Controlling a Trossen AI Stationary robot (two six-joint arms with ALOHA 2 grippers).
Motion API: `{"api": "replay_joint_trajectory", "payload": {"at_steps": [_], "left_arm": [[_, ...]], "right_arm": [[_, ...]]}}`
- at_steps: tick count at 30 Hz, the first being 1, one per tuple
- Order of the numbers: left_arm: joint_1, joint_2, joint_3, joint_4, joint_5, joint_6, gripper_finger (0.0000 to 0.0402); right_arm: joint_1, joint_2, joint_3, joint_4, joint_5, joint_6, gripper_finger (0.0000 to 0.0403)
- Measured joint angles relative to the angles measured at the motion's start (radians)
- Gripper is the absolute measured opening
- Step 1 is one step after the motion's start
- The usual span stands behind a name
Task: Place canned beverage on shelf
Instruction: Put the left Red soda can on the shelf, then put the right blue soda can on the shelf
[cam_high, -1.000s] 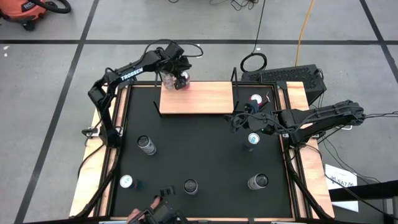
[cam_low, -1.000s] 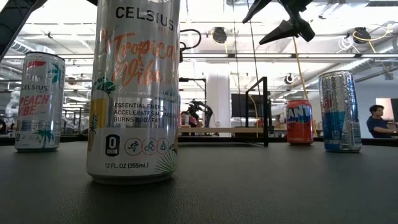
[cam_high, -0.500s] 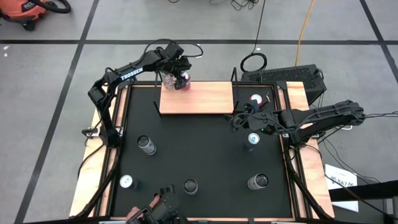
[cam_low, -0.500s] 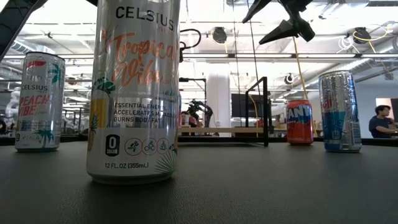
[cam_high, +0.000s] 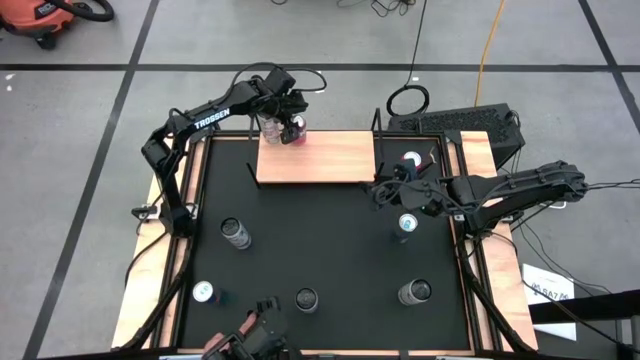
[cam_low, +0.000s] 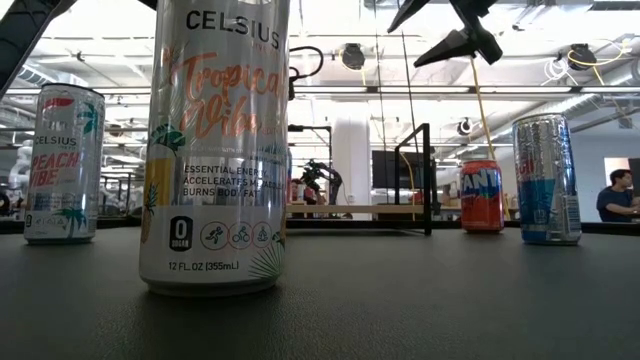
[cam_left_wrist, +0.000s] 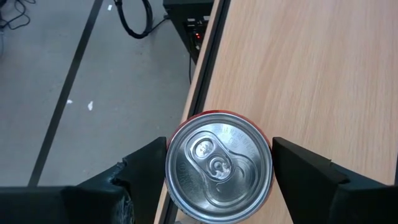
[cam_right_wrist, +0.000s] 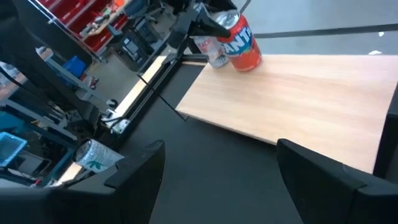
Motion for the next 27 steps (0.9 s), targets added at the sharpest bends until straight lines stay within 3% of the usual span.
{"api": "replay_joint_trajectory", "payload": {"at_steps": [9,18,27], "left_arm": [[0.001,0.000,0.000,-0.006,0.002,-0.026,0.0277],[0.001,0.000,0.000,-0.027,-0.008,-0.027,0.0391],[0.001,-0.032,0.000,-0.012,-0.035,-0.026,0.0391]], "right_arm": [[0.000,0.000,0.000,0.016,0.016,-0.006,0.0298],[0.000,0.000,0.000,0.016,0.016,-0.006,0.0298],[0.000,0.000,0.000,0.016,0.016,-0.003,0.0298]]}}
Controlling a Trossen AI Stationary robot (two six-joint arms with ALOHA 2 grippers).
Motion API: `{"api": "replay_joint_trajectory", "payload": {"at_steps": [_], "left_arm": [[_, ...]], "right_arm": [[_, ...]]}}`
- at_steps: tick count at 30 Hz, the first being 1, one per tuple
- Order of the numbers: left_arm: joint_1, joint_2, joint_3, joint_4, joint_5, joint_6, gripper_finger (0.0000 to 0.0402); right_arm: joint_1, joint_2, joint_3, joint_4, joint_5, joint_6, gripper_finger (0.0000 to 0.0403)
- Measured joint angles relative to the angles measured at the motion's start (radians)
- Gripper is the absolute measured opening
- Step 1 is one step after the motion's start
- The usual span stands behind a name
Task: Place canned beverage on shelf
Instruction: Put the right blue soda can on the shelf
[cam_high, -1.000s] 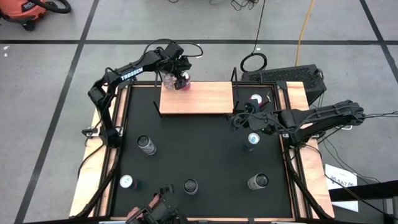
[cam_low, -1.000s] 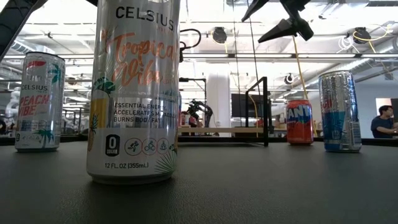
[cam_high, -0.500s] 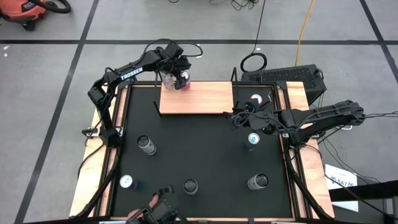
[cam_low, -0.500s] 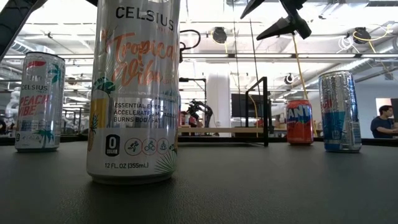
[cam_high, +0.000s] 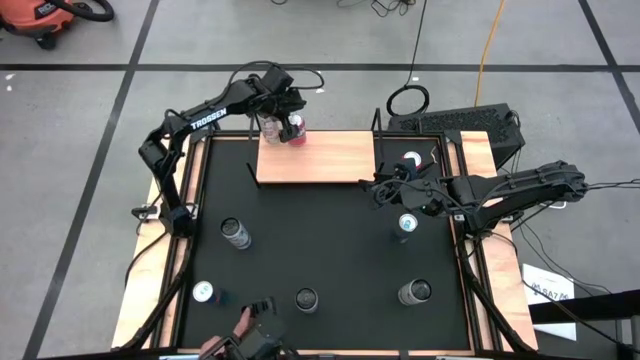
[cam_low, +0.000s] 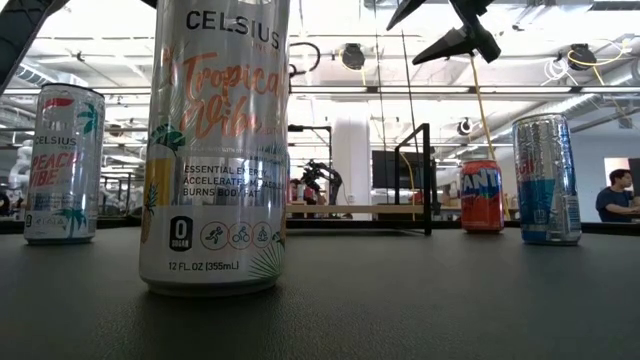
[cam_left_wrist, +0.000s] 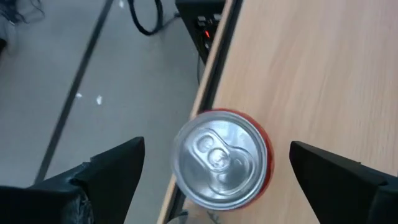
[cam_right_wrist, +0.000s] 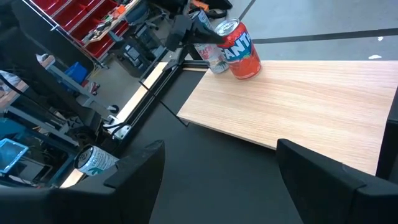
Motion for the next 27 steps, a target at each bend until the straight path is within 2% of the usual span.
{"api": "replay_joint_trajectory", "payload": {"at_steps": [5,9,15,18,20,24,27], "left_arm": [[-0.004,-0.068,0.000,0.012,-0.006,-0.002,0.0391],[-0.031,-0.149,0.002,0.024,-0.011,-0.054,0.0390],[-0.111,-0.262,0.002,0.012,-0.011,-0.186,0.0390],[-0.173,-0.304,0.002,0.013,0.012,-0.264,0.0390],[-0.220,-0.324,0.002,0.021,0.026,-0.320,0.0390],[-0.316,-0.337,0.002,0.045,0.025,-0.438,0.0390],[-0.380,-0.337,0.002,0.070,-0.015,-0.544,0.0390]], "right_arm": [[0.000,0.000,0.000,-0.022,0.023,-0.003,0.0298],[-0.006,-0.007,0.000,-0.105,0.015,-0.015,0.0297],[-0.019,-0.014,0.004,-0.258,-0.150,-0.050,0.0297],[-0.021,-0.011,0.054,-0.448,-0.214,-0.049,0.0297],[-0.021,-0.004,0.106,-0.573,-0.220,-0.046,0.0297],[-0.025,-0.002,0.189,-0.803,-0.254,0.122,0.0297],[-0.030,-0.003,0.200,-0.891,-0.361,0.307,0.0297]]}}
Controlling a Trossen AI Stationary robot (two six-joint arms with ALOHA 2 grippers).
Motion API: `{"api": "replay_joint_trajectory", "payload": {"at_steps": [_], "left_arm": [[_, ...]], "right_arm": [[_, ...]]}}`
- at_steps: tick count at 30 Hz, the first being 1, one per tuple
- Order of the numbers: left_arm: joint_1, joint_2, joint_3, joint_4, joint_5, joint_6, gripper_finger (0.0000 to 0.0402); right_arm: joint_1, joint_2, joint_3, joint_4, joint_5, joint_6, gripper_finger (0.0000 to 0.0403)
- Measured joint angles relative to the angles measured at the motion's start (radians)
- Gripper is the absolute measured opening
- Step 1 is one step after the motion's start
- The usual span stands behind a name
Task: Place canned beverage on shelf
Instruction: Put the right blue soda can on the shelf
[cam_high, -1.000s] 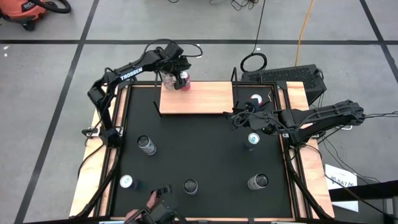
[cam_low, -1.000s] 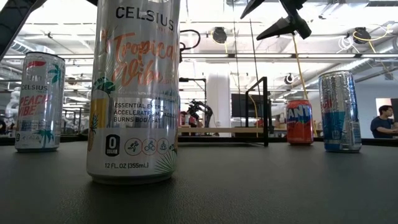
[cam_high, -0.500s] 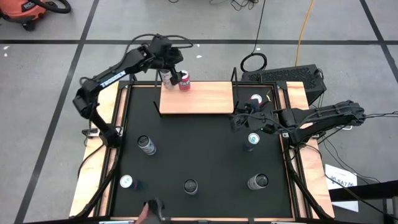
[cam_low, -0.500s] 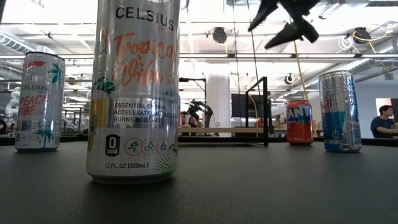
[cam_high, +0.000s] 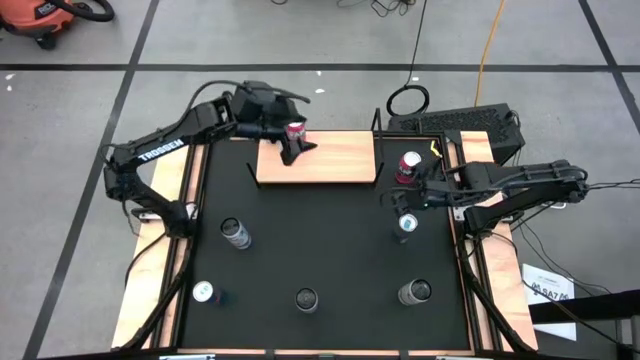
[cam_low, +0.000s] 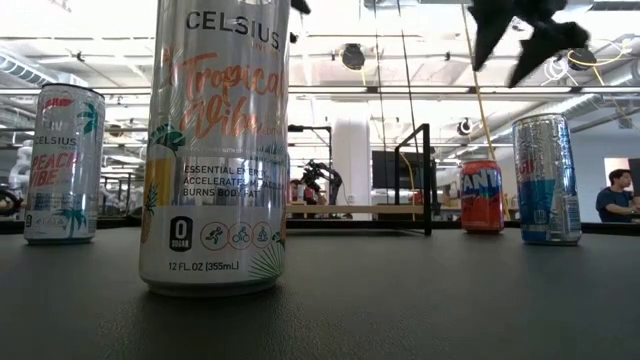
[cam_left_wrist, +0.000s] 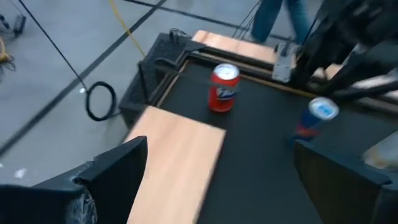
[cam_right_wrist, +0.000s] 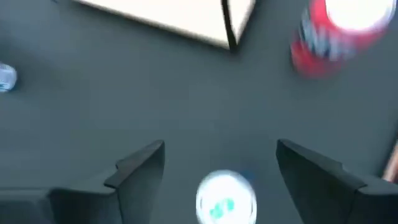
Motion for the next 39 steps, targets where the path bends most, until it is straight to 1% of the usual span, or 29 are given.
{"api": "replay_joint_trajectory", "payload": {"at_steps": [2,3,6,9,11,14,22,28,31,35,37,39], "left_arm": [[-0.041,0.000,0.000,0.017,-0.030,-0.046,0.0390],[-0.061,0.004,0.000,0.020,-0.050,-0.060,0.0390],[-0.116,0.008,0.000,0.018,-0.111,-0.106,0.0390],[-0.157,0.007,0.000,0.014,-0.149,-0.112,0.0390],[-0.175,0.007,0.000,0.013,-0.181,-0.112,0.0390],[-0.187,0.007,0.000,0.013,-0.209,-0.117,0.0390],[-0.188,0.007,0.000,0.017,-0.216,-0.137,0.0390],[-0.184,0.007,0.000,0.018,-0.216,-0.137,0.0390],[-0.174,0.007,0.000,0.018,-0.216,-0.136,0.0390],[-0.162,0.007,0.000,0.021,-0.216,-0.136,0.0390],[-0.158,0.007,0.000,0.023,-0.216,-0.136,0.0390],[-0.156,0.007,0.000,0.028,-0.207,-0.135,0.0390]], "right_arm": [[0.014,0.004,-0.014,-0.010,-0.057,0.078,0.0297],[0.028,0.009,-0.022,0.002,-0.066,0.093,0.0297],[0.064,0.029,-0.039,0.024,-0.066,0.135,0.0297],[0.085,0.060,-0.049,0.012,-0.070,0.156,0.0297],[0.100,0.089,-0.059,-0.006,-0.090,0.178,0.0297],[0.114,0.140,-0.067,-0.018,-0.090,0.206,0.0297],[0.115,0.252,-0.067,-0.018,-0.097,0.214,0.0297],[0.115,0.275,-0.067,-0.023,-0.124,0.214,0.0291],[0.115,0.275,-0.067,-0.037,-0.143,0.214,0.0273],[0.115,0.270,-0.067,-0.053,-0.144,0.179,0.0236],[0.115,0.264,-0.068,-0.054,-0.144,0.126,0.0222],[0.115,0.248,-0.069,-0.037,-0.145,0.038,0.0221]]}}
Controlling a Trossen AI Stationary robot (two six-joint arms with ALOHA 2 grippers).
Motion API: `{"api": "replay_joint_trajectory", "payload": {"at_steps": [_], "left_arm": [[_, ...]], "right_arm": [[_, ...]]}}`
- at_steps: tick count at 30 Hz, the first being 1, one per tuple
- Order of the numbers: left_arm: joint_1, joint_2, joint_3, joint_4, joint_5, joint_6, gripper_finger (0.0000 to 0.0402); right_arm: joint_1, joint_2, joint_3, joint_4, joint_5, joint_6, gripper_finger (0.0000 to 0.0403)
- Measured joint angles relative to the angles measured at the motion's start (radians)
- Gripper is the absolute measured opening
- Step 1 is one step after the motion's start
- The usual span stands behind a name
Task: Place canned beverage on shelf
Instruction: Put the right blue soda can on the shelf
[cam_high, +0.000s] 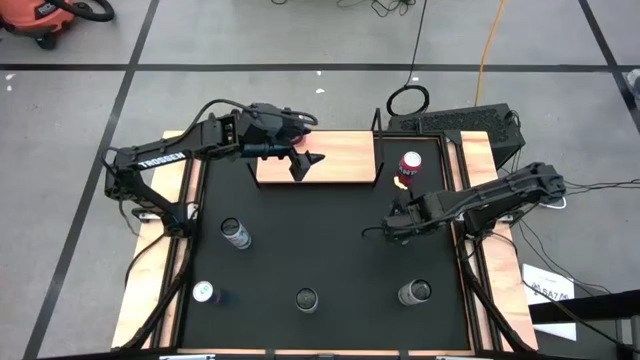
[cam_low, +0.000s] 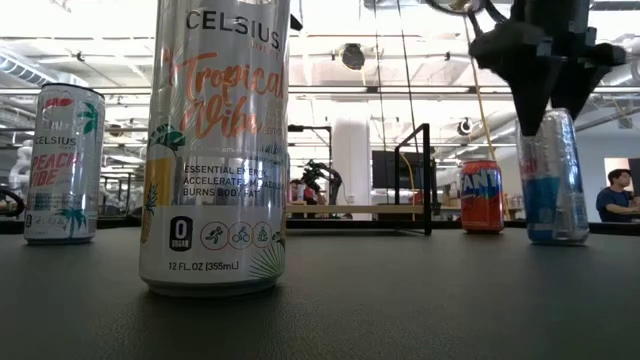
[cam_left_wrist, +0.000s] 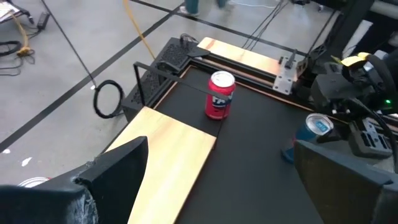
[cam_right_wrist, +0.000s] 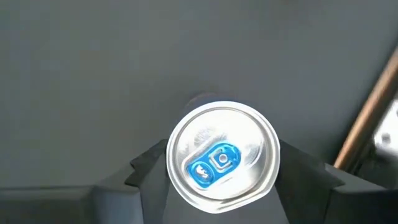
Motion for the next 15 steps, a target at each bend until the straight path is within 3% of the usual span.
{"api": "replay_joint_trajectory", "payload": {"at_steps": [7,15], "left_arm": [[0.000,0.000,0.000,0.000,0.101,0.061,0.0390],[0.000,0.000,0.000,0.008,0.153,0.080,0.0390]], "right_arm": [[-0.011,-0.071,0.062,0.084,0.005,-0.262,0.0237],[-0.044,-0.094,0.187,0.137,0.055,-0.482,0.0230]]}}
